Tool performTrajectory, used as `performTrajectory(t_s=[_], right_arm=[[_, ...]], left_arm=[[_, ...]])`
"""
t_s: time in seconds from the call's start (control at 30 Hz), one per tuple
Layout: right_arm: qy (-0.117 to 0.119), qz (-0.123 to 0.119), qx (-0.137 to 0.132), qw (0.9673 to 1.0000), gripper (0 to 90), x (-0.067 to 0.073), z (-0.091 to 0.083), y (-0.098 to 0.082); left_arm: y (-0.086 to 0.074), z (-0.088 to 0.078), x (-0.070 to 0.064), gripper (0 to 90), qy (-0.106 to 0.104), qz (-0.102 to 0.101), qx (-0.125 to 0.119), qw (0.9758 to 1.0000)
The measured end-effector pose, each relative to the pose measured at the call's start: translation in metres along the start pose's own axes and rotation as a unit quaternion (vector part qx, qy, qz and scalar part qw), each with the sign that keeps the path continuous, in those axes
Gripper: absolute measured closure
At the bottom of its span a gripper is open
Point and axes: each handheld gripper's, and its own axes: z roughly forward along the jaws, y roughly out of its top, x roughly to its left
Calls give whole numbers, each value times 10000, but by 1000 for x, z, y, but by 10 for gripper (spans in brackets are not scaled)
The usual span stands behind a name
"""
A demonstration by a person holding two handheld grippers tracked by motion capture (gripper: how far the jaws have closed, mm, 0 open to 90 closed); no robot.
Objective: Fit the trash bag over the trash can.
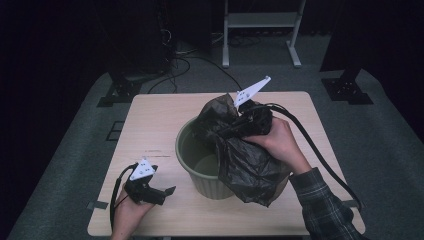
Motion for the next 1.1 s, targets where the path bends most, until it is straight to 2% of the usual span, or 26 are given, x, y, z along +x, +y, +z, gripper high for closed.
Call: performTrajectory(t_s=[0.03, 0.17, 0.2, 0.3, 0.33, 0.43, 0.47, 0.57, 0.6, 0.63, 0.67, 0.7, 0.73, 0.8, 0.83, 0.87, 1.0, 1.03, 1.1], right_arm=[[0, 0, 0, 10000, 887, 0, 0, 0], [-42, -15, 20, 10000, 887, -1, 1, 0], [-58, -14, 43, 10000, 887, -2, 2, 0], [-40, -11, 41, 10000, 887, -2, 5, 0], [-47, -28, 45, 10000, 887, -2, 6, 0], [-52, -28, 54, 10000, 886, -3, 6, 0], [-51, -12, 50, 10000, 886, -4, 7, 0], [-50, -17, 55, 10000, 886, -5, 8, 0], [-47, -15, 58, 10000, 887, -5, 8, 0], [-47, -15, 58, 10000, 887, -5, 8, 0], [-51, -10, 69, 10000, 886, -6, 8, 0], [-51, -10, 69, 10000, 886, -6, 8, 0], [-63, -22, 82, 9999, 886, -8, 8, 0], [-58, -13, 91, 9999, 886, -8, 8, 0], [-61, -18, 84, 9999, 886, -9, 8, 0], [-51, -18, 77, 10000, 886, -9, 8, 0], [-34, -33, 62, 10000, 886, -10, 8, 0], [-27, -36, 60, 10000, 886, -10, 8, 0], [-8, -46, 55, 10000, 886, -10, 8, 0]], left_arm=[[0, 0, 0, 0, 0, 0, 0, 10000], [16, -18, -4, 0, -95, 142, -160, 9997], [25, -26, -7, 0, -188, 215, -234, 9993], [33, -33, -9, 0, -267, 265, -299, 9988], [41, -39, -11, 0, -352, 313, -362, 9982], [48, -45, -13, 0, -440, 366, -410, 9975], [56, -49, -15, 0, -545, 394, -489, 9965], [64, -53, -16, 0, -662, 434, -573, 9952], [72, -55, -16, 0, -832, 429, -652, 9935], [72, -55, -16, 0, -832, 429, -652, 9935], [83, -57, -16, 0, -1002, 490, -756, 9909], [83, -57, -16, 0, -1002, 490, -756, 9909], [92, -56, -14, 0, -1171, 519, -848, 9881], [102, -55, -11, 24, -1332, 544, -917, 9853], [106, -54, -9, 25, -1385, 564, -952, 9842], [106, -54, -9, 26, -1385, 564, -952, 9842], [123, -48, 0, 53, -1640, 580, -1075, 9789], [133, -44, 3, 74, -1748, 615, -1127, 9762], [137, -42, 4, 110, -1774, 649, -1150, 9752]])
